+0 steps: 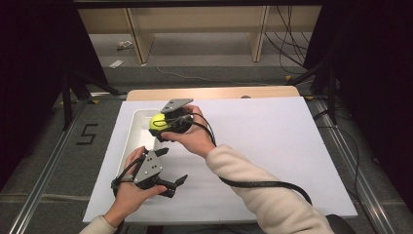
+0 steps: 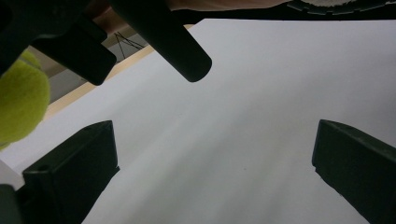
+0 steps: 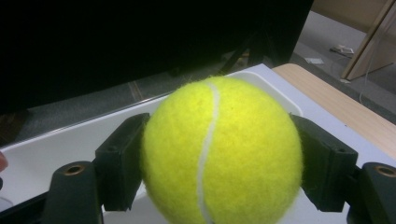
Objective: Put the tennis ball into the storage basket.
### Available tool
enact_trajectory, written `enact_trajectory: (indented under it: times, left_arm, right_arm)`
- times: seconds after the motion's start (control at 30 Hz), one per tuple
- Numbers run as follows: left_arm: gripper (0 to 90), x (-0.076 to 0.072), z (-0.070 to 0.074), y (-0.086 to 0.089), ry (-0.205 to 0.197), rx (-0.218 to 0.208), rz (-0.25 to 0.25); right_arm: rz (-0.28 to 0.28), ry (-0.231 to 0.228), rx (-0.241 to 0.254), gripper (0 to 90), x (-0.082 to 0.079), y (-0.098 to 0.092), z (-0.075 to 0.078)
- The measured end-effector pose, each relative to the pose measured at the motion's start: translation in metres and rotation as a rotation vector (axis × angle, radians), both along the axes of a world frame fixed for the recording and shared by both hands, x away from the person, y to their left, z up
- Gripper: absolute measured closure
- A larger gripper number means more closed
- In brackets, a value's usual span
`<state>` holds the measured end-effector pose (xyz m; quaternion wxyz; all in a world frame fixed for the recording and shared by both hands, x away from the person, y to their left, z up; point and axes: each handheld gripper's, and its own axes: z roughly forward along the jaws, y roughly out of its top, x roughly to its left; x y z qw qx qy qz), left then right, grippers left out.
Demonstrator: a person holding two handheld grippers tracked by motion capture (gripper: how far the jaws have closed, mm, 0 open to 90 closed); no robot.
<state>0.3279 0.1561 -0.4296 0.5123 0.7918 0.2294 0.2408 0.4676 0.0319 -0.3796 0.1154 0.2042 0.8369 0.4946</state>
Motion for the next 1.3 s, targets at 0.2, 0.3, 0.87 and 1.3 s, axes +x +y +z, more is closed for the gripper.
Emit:
enact_trajectory:
  times: [0.2,0.3,0.87,1.3]
  left_arm:
    - [0.0,0.000,0.000,0.001,0.001,0.000,0.001]
    - [0.0,0.000,0.000,0.000,0.000,0.001,0.001]
    - [0.0,0.000,0.000,0.001,0.000,0.002,-0.001]
    - [0.0,0.000,0.000,0.001,0.002,-0.004,0.000]
  right_arm:
    - [0.003,0.004,0.000,26.8,0.000,0.004,0.000]
    - [0.008,0.002,-0.005,26.9,0.000,0.006,0.001]
    - [0.022,0.006,-0.012,26.9,0.001,0.014,0.000]
    - [0.020,0.007,-0.010,26.9,0.004,0.019,-0.001]
